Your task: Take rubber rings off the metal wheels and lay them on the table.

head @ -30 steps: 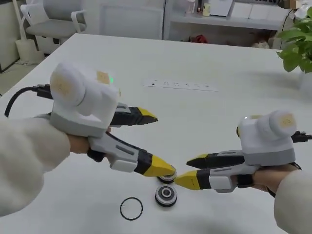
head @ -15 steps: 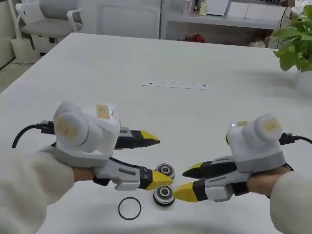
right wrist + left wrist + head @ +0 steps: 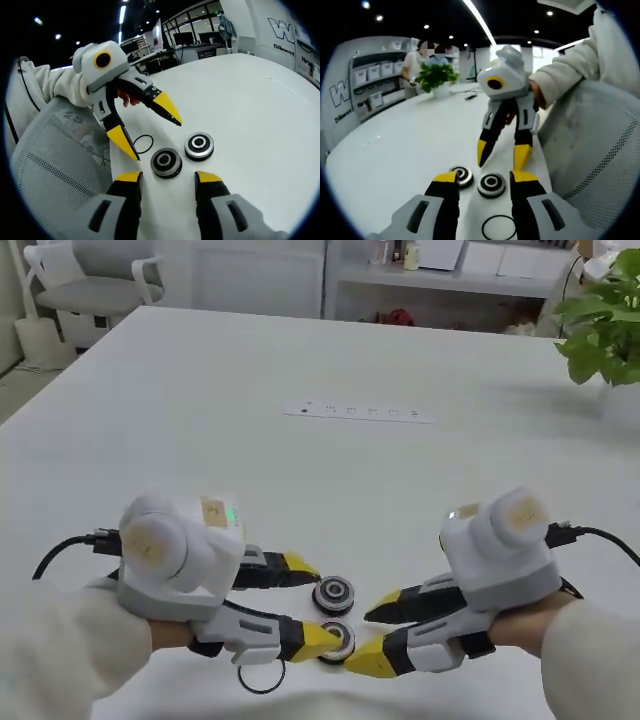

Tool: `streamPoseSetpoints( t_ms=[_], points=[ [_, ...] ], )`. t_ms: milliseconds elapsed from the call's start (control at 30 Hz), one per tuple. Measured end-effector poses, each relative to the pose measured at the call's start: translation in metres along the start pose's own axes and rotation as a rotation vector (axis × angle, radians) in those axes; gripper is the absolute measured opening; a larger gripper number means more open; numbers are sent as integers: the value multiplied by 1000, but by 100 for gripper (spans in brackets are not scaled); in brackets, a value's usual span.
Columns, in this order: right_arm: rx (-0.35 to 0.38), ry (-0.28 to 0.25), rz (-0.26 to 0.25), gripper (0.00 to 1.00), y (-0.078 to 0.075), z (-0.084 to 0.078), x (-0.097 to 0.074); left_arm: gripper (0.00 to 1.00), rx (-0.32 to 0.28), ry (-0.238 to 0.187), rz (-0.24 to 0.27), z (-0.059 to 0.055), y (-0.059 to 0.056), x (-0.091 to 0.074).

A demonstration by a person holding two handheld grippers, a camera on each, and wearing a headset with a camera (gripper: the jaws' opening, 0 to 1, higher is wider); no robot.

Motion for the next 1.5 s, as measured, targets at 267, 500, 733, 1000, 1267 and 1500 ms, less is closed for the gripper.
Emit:
streamPoseSetpoints(
  t_ms=[267, 500, 733, 1000, 1267, 1500],
  points=[
    [-13, 2, 5, 35, 1, 0, 3, 33, 2, 19, -7, -5, -4, 7],
    [-25, 11, 13, 33, 3, -1, 8, 23, -15, 41, -10, -11, -6, 11],
    [-49, 20, -1, 31, 1, -2, 10, 20, -4, 48, -11, -12, -8, 13],
    [-67, 23, -3, 27, 1, -3, 11, 18, 0, 51, -23, -13, -11, 15],
    [-77, 25, -10, 24, 0, -3, 11, 16, -7, 40, -28, -14, -13, 15],
    [-83, 24, -15, 21, -1, -4, 11, 15, -5, 33, -26, -14, -13, 15]
  ],
)
Point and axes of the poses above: the centre of the closed fingertips' face, and the gripper's own axes: x roughly forward along the fingers, y roughly to its left, z roughly out of its top, the point moved 4 cm from there along -x, roughly backward along the fingers, and after that the axes turned 12 degrees about x, right-handed, at the moved point
